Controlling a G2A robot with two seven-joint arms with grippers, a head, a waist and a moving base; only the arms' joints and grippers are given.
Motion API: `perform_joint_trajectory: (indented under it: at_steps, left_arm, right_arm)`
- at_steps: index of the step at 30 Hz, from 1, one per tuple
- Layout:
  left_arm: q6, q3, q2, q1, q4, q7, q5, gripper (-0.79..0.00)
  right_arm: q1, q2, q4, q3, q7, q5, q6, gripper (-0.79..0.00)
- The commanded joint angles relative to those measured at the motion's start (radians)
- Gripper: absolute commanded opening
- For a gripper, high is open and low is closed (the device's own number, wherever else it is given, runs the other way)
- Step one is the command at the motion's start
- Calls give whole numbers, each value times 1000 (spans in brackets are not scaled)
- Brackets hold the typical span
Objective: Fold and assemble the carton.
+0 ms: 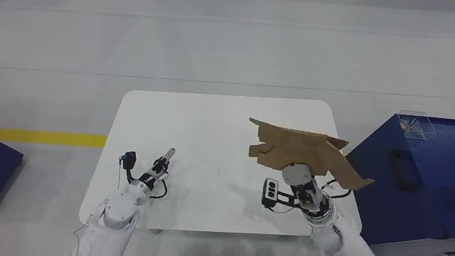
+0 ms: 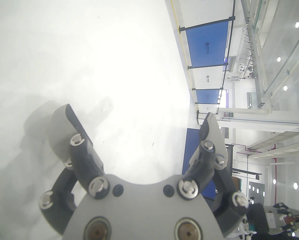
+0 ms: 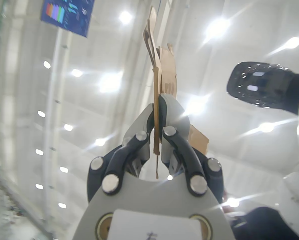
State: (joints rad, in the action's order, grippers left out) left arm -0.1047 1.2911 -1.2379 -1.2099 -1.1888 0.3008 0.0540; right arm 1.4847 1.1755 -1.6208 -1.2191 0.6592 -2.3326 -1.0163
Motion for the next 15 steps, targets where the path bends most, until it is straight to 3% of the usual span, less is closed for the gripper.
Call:
perform_joint_trajectory:
  at_steps: [1,4,8,12,15]
  left_arm:
    - [0,0,0,0,0,0,0,0]
    - [0,0,0,0,0,0,0,0]
    - [0,0,0,0,0,0,0,0]
    - [0,0,0,0,0,0,0,0]
    - [0,0,0,0,0,0,0,0]
  right_arm:
    - [-20,-10,31,120,-201,-258,4,-785]
    - [-48,-25,57,200,-394,-501,4,-785]
    - [-73,-42,71,233,-566,-679,4,-785]
    - [-70,-50,51,215,-615,-713,4,-785]
    - [-66,-54,38,110,-535,-587,6,-785]
